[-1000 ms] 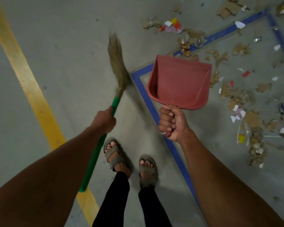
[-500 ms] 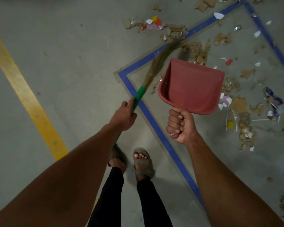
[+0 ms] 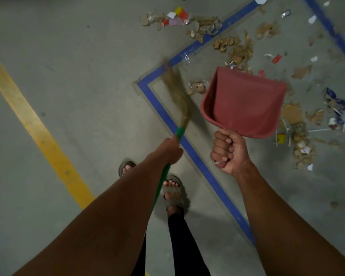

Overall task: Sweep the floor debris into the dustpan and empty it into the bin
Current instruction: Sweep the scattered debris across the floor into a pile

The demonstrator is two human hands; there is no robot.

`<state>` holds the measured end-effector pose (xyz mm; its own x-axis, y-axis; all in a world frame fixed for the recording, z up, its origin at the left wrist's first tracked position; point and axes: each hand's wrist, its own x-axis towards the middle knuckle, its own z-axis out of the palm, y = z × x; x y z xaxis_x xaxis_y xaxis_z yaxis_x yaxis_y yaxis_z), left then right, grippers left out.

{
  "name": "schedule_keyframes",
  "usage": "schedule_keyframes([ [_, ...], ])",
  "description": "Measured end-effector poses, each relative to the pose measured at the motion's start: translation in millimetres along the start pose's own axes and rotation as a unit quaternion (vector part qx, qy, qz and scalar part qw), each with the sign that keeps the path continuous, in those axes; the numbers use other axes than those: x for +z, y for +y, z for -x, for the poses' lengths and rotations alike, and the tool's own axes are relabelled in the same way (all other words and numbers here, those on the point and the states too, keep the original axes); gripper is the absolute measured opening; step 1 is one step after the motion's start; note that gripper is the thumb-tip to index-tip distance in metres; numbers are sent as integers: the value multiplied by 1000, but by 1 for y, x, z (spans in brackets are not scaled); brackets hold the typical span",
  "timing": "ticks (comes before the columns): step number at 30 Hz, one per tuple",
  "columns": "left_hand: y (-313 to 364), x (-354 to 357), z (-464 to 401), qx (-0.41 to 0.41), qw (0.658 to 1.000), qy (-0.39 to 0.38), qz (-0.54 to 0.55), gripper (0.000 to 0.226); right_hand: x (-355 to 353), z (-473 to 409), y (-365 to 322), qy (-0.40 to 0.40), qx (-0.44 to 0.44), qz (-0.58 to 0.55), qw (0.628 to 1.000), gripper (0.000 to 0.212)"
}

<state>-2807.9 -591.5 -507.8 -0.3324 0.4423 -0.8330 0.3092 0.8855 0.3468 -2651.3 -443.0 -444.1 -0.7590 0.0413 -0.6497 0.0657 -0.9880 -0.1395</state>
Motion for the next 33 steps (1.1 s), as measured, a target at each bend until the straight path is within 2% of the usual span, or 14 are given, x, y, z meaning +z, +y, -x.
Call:
schedule_keyframes([
  [4,39,7,-9,137,990,21,-10,65,-7,10,1,21,-15,-10,1000,38],
  [8,43,-7,3,210,974,85,-27,76,-7,19,0,21,-23,-15,999,39],
  [10,30,-18,8,217,969,116,-33,77,-5,21,-1,21,-26,-17,999,39],
  [17,-18,-29,26,75,977,197,9,74,-2,22,-7,15,-33,-29,999,39],
  [21,-15,-5,21,-64,986,143,50,64,-13,22,-6,21,-32,-29,999,39],
  [23,-5,13,17,-86,992,86,43,57,-19,22,-7,23,-31,-26,999,39],
  [26,17,41,9,-40,999,19,18,58,-26,24,-8,31,-34,-23,999,39],
  [29,43,52,-4,45,999,-10,-17,62,-30,27,-11,33,-41,-15,999,38],
  [33,63,42,-12,184,979,17,-89,73,-30,31,-18,46,-51,-14,998,38],
])
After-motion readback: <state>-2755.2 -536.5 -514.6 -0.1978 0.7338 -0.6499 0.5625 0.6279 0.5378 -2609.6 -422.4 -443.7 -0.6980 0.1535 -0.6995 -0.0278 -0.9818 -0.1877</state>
